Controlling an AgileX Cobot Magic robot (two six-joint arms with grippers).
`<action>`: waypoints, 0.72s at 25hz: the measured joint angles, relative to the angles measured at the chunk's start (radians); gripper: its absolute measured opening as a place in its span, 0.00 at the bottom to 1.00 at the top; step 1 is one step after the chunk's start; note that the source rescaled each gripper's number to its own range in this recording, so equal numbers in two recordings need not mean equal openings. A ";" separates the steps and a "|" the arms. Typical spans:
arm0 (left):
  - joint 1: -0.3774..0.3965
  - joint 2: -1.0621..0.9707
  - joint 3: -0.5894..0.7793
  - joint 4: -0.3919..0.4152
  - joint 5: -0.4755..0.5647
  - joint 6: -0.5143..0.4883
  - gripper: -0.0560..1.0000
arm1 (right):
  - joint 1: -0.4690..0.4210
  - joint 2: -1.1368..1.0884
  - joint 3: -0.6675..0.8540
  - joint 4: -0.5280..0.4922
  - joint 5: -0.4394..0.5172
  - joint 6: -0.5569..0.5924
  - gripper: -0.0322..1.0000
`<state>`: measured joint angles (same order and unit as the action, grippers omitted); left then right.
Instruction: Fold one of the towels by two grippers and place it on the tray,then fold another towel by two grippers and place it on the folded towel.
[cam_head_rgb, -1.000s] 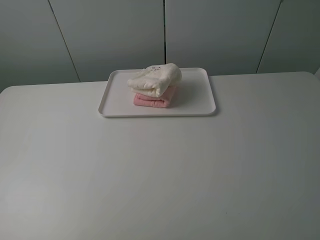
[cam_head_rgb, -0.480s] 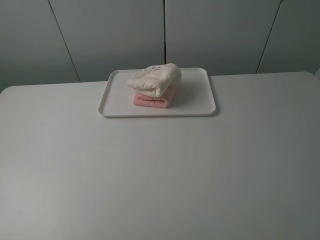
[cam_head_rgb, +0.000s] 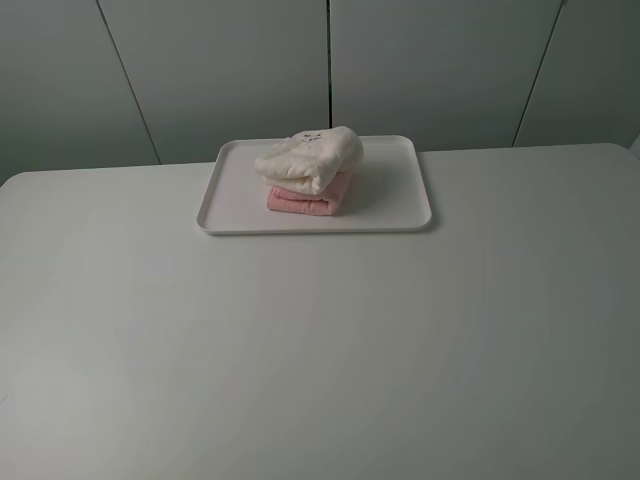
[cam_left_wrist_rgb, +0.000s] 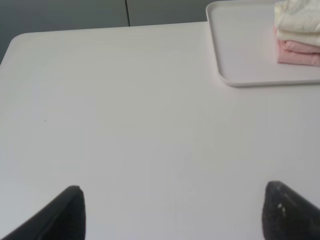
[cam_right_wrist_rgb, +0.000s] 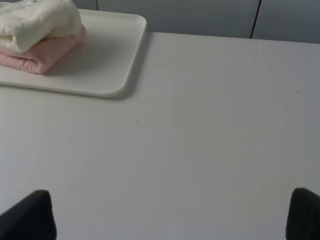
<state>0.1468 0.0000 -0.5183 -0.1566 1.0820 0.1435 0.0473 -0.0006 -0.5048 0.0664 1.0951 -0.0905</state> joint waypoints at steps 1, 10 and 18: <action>0.000 0.000 0.000 0.000 0.000 -0.001 0.93 | 0.000 0.000 0.000 0.000 0.000 0.000 1.00; 0.000 0.000 0.000 -0.013 0.000 -0.005 0.93 | 0.000 0.000 0.000 0.004 0.000 0.019 1.00; 0.000 0.000 0.000 -0.020 0.000 -0.005 0.93 | 0.000 0.000 0.000 0.004 0.000 0.023 1.00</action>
<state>0.1468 0.0000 -0.5183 -0.1768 1.0820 0.1388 0.0473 -0.0006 -0.5048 0.0708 1.0951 -0.0674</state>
